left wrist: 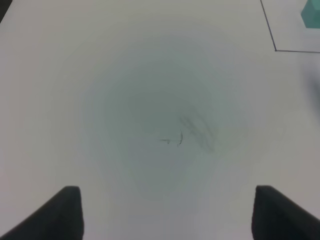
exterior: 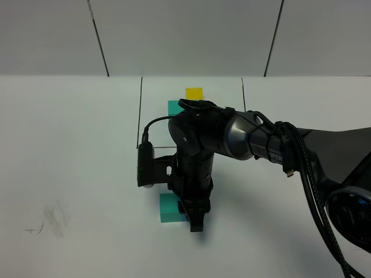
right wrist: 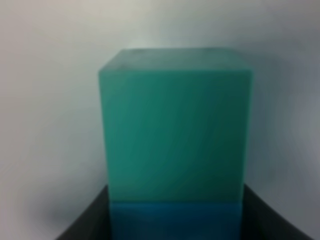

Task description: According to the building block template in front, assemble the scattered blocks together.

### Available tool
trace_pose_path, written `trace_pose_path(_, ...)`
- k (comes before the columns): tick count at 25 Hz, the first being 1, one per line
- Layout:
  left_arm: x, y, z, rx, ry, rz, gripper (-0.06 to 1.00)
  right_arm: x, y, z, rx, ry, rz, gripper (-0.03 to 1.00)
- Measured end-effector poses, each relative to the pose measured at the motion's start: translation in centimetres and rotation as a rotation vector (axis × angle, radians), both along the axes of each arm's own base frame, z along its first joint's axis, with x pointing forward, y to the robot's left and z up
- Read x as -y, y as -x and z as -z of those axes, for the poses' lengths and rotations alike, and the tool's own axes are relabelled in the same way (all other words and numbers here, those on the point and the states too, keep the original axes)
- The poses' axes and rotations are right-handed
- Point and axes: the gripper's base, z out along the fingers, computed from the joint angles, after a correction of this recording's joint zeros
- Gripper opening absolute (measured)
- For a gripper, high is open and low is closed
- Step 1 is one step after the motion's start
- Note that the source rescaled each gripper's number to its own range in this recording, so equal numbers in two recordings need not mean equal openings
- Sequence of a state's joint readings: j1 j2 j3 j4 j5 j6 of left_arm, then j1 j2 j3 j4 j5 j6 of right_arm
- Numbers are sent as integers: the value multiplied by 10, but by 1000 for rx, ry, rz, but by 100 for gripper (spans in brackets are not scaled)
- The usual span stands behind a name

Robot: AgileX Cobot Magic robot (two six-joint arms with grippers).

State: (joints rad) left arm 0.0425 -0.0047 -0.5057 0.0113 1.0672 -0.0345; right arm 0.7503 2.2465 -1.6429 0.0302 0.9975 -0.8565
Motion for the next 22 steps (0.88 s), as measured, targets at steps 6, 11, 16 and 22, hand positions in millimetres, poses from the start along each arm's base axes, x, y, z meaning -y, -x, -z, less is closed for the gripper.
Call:
trace_pose_path(6, 0, 0, 0, 0, 0, 0, 52, 3, 3, 0, -36, 31, 35, 55)
trace_pose_path(11, 0, 0, 0, 0, 0, 0, 52, 9, 3, -29, 19, 39, 179, 95)
trace_pose_path(16, 0, 0, 0, 0, 0, 0, 52, 46, -11, -92, 142, -13, 610, 100)
trace_pose_path(22, 0, 0, 0, 0, 0, 0, 52, 136, -17, -132, 266, -38, 1118, 96)
